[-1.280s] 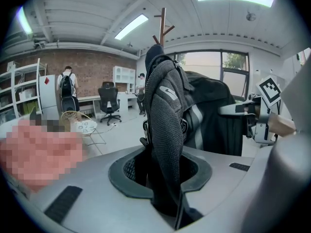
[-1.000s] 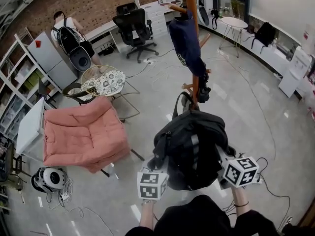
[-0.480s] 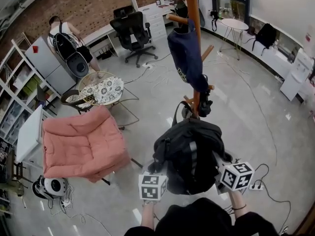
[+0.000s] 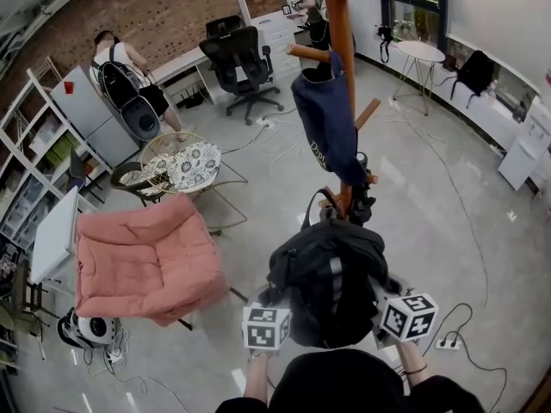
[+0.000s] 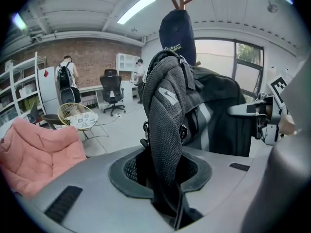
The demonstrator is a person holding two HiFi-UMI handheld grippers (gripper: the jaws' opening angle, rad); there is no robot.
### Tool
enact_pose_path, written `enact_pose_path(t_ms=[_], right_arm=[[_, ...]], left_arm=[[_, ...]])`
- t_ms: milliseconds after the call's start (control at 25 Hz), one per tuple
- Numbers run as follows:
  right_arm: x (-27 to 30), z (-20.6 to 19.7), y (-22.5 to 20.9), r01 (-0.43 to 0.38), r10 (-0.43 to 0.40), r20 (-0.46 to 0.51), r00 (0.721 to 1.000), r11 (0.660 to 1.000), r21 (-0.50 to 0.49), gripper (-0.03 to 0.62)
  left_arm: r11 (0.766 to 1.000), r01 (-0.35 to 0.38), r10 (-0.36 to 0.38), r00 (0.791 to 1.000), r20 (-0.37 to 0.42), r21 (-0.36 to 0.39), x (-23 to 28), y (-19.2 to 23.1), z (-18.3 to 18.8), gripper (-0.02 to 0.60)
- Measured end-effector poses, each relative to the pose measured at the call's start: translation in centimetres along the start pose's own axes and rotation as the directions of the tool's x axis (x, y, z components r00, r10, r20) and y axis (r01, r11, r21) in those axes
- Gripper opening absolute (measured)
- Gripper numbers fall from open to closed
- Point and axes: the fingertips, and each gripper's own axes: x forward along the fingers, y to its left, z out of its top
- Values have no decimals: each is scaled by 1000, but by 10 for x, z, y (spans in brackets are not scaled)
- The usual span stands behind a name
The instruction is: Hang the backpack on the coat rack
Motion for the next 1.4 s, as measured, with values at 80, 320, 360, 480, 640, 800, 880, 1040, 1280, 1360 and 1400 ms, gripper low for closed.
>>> enact_pose_path(t_ms=[80, 320, 360, 480, 640, 800, 880, 1040, 1280, 1360, 1400], right_arm=[[8, 3, -6, 0, 0, -7, 1000, 1000, -3, 28], [28, 0, -17, 33, -32, -16, 999, 999, 16, 28], [31, -1, -20, 40, -39, -16, 999, 999, 18, 28], [42, -6, -26, 59, -59, -17, 998, 998, 23, 28], [50, -14, -36, 84, -83, -15, 996, 996, 29, 28], [57, -22, -43, 111, -111, -15, 994, 993, 40, 28], [62, -26, -47, 124, -124, -16, 992, 991, 45, 28], [73, -34, -54, 148, -147, -16, 989, 988, 53, 28], [89, -50, -60, 181, -180, -13, 984, 981, 72, 28], [94, -54, -64, 193, -192, -13, 981, 978, 81, 28], [97, -56, -66, 200, -200, -13, 980, 976, 86, 28]], left_arm=[[1000, -6, 5, 1000, -8, -6, 10, 2, 4, 104], [1000, 8, -8, 999, -42, -4, 35, 12, 5, 104], [1000, 12, -12, 999, -47, -3, 41, 14, 4, 104], [1000, 26, -26, 998, -63, -2, 56, 19, 1, 104], [999, 50, -49, 995, -83, 10, 75, 21, -3, 104], [997, 75, -72, 993, -97, 28, 92, 24, -6, 104], [996, 82, -78, 991, -108, 31, 100, 27, -9, 104], [995, 94, -90, 988, -126, 29, 118, 31, -15, 104], [995, 101, -96, 984, -153, 23, 142, 42, -28, 104], [994, 102, -97, 983, -158, 24, 150, 45, -29, 104], [994, 102, -97, 982, -160, 25, 154, 46, -30, 104]])
